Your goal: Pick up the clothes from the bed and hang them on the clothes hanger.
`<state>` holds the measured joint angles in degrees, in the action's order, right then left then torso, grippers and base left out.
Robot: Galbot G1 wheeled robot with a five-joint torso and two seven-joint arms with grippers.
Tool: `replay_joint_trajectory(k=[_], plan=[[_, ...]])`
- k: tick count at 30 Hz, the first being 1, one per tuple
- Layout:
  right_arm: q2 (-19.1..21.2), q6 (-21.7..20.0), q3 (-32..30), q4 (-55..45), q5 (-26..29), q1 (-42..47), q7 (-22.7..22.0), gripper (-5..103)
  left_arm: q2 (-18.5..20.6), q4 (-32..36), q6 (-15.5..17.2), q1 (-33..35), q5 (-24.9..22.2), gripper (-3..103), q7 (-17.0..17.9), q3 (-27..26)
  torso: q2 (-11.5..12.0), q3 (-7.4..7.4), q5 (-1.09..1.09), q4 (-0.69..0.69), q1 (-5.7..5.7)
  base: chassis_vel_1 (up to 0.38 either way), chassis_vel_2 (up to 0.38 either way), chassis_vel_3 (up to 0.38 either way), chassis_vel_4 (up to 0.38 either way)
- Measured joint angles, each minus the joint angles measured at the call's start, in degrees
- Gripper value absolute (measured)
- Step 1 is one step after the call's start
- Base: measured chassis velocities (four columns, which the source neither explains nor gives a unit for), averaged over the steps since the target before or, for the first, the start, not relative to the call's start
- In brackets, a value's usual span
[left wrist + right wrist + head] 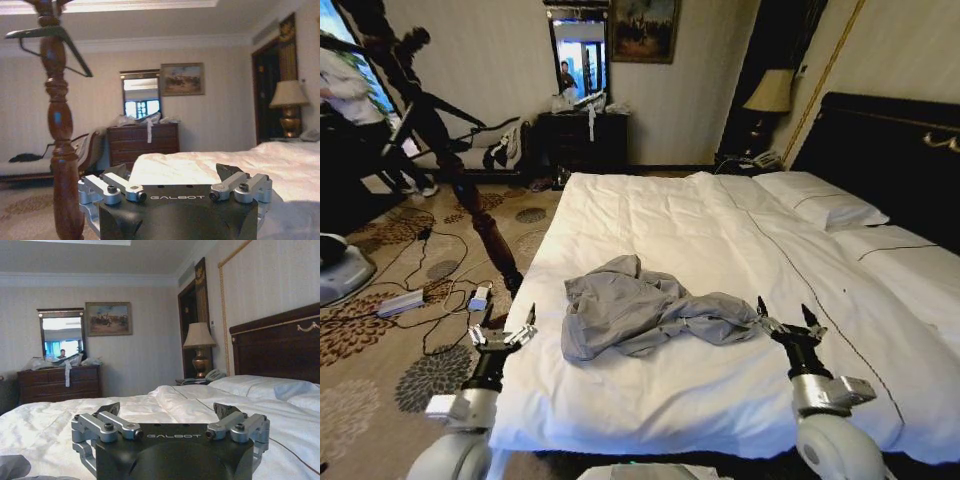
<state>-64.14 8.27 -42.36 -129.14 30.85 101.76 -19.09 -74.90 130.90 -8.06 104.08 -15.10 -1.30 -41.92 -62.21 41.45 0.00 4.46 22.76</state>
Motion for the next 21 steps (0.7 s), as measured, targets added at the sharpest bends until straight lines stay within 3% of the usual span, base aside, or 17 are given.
replay_joint_trajectory(k=[5, 7, 10, 12, 16, 20, 21], plan=[[-1.46, 0.13, 0.69, -0.25, -0.17, 0.00, -0.50, 100, 0.03, 1.56, 0.07, 0.21, -2.05, 100, -0.21, 0.24, 0.00, 0.00, 0.00, 0.00, 0.00, 0.000, 0.000, 0.000, 0.000], [-0.79, -0.59, 1.12, -2.63, 4.23, 0.40, -1.92, 100, 0.30, 3.54, 0.94, -0.64, -4.98, 100, -0.20, -0.28, 0.00, 0.00, 0.01, 0.02, 0.00, 0.000, 0.000, 0.000, 0.000], [2.30, -5.14, -0.62, -7.73, 16.44, -0.50, -6.30, 100, 1.42, 6.20, 2.39, -1.41, -9.39, 100, -0.17, -1.51, 0.00, 0.00, -0.01, -0.02, 0.00, 0.000, 0.000, 0.000, 0.000], [2.82, -5.29, -1.32, -8.04, 16.75, -0.59, -6.38, 100, 1.75, 6.31, 2.57, -1.53, -9.46, 100, -0.20, -1.87, 0.00, 0.00, -0.02, -0.02, 0.00, 0.000, 0.000, 0.000, 0.000], [2.87, -4.77, -1.68, -7.57, 14.28, -0.48, -5.85, 100, 2.89, 5.03, 2.01, -1.68, -6.44, 100, -0.85, -2.31, 0.00, 0.00, -0.01, 0.00, 0.00, 0.000, 0.000, 0.000, 0.000], [-0.80, -4.19, 1.94, -4.56, 9.64, -1.82, -5.26, 100, 4.66, 2.61, -1.08, -0.37, 2.10, 100, -1.84, -0.27, 0.00, 0.00, 0.00, 0.01, 0.00, 0.000, 0.000, 0.000, 0.000], [-0.80, -4.19, 1.94, -4.56, 9.64, -1.82, -5.26, 100, 4.66, 2.61, -1.08, -0.37, 2.10, 100, -1.84, -0.27, 0.00, 0.00, 0.00, 0.01, 0.00, 0.000, 0.000, 0.000, 0.000]])
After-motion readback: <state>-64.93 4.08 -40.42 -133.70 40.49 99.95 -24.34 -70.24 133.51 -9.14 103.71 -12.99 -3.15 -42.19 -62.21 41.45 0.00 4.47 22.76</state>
